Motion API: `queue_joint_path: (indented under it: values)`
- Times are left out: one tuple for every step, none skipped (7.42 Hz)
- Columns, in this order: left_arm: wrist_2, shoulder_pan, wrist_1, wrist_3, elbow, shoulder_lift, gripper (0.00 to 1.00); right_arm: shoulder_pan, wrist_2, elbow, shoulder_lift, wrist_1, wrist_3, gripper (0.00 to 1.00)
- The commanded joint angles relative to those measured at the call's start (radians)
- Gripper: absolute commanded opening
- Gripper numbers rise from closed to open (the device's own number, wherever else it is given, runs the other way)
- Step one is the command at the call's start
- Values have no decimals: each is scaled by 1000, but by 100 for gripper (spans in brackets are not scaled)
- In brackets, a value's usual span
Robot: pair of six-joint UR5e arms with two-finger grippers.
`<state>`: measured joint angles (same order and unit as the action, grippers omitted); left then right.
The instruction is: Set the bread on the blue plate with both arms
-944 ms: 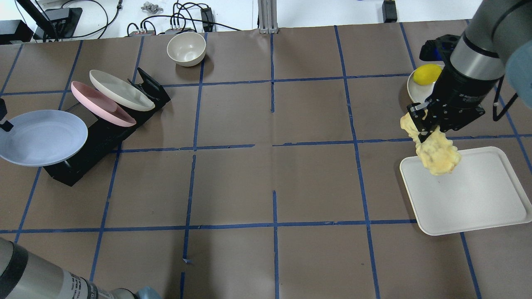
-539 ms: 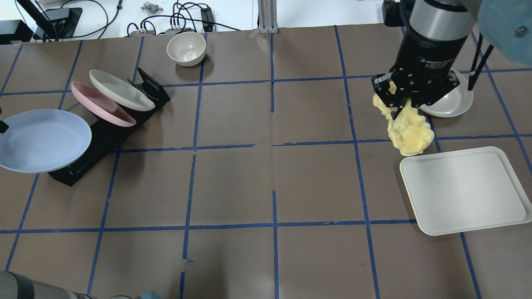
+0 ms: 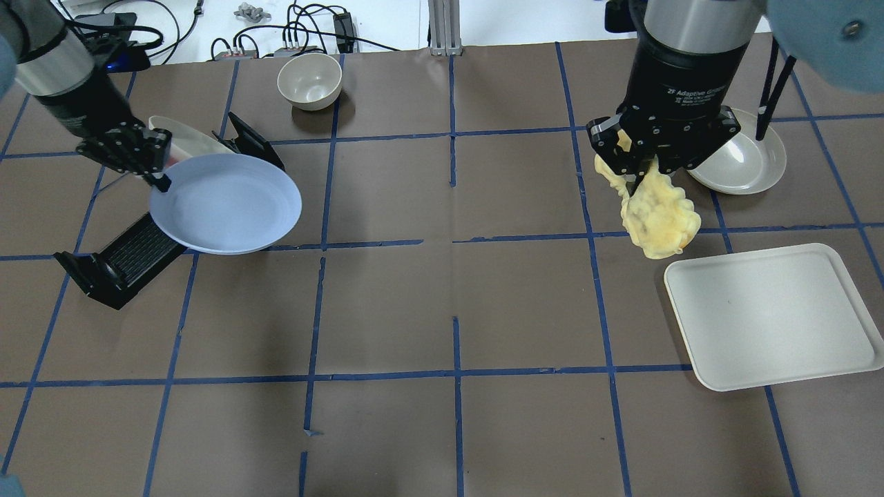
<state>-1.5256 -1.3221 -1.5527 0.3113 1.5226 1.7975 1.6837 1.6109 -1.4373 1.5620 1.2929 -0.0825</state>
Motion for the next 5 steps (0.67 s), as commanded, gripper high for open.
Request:
queue_joint_path:
  values:
    - [144,-135,188,-180,57,54,4,4,7,0,-2,0,10,20]
    - [189,-193,312,-296,71,112,4,4,7,-3,0,-1,10,20]
    - [191,-265,392,-328,68,167,4,4,7,-6,-2,0,10,20]
    - [191,-325,467,-360,65,215,4,4,6,-8,-2,0,10,20]
    - [191,-348,515,-376,73,250,4,4,6,-8,-2,0,12,20]
